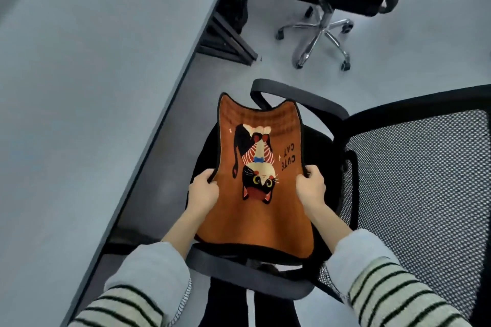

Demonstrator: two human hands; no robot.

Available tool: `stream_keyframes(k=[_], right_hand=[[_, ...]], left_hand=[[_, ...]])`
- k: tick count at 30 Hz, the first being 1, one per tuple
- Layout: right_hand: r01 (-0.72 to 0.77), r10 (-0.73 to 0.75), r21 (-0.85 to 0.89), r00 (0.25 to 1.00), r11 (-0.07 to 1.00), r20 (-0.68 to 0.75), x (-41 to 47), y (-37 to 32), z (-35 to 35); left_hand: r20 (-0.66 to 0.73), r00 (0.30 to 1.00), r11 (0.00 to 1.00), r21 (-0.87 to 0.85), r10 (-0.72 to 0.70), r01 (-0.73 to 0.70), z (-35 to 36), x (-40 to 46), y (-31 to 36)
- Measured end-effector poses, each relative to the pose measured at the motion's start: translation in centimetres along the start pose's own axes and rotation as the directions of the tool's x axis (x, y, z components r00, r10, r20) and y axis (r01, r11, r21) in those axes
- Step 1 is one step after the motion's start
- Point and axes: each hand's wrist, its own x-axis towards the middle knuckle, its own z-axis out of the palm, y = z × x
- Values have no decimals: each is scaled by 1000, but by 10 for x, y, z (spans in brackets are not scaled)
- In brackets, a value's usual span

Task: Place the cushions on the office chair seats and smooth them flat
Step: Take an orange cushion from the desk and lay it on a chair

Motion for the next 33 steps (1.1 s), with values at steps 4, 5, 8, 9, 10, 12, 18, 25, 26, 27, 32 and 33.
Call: stream_keyframes(k=[4, 5, 8, 9, 10, 12, 18, 25, 26, 27, 32, 33], right_hand=[[-101, 95, -49, 989, 994, -110, 24, 35, 23], [-129, 119, -67, 983, 989, -138, 28, 41, 28], [-171, 130, -188, 968, 967, -214, 40, 57, 41], [-167, 108, -258, 968, 952, -228, 46, 62, 46], [-175, 101, -327, 967, 929, -232, 52, 67, 51], [-196, 120, -411, 972, 890, -203, 63, 71, 57], [-67, 61, -560, 998, 825, -29, 119, 77, 69], [115, -298, -775, 949, 621, -98, 208, 58, 70], [142, -343, -773, 934, 618, -102, 218, 57, 74], [154, -381, -774, 917, 614, -120, 225, 57, 79], [120, -463, -808, 863, 577, -202, 241, 73, 100], [119, -455, -804, 868, 582, -201, 241, 73, 98]], left_hand=[[53, 998, 997, 71, -22, 18, 18, 42, -36], [58, 998, 997, 75, -25, 20, 19, 50, -42], [59, 997, 995, 91, -52, 47, 24, 73, -58], [46, 995, 992, 94, -85, 80, 26, 82, -63], [27, 992, 987, 104, -126, 122, 29, 90, -67], [2, 983, 965, 188, -186, 182, 36, 106, -72], [-5, 995, 843, 530, -103, 90, 54, 149, -70], [182, 881, 551, 720, 436, -422, 97, 254, -19], [175, 874, 541, 726, 453, -425, 108, 265, -13], [148, 871, 532, 740, 467, -411, 118, 273, -11], [65, 846, 422, 845, 529, -329, 140, 284, -23], [67, 849, 425, 844, 524, -328, 139, 284, -21]])
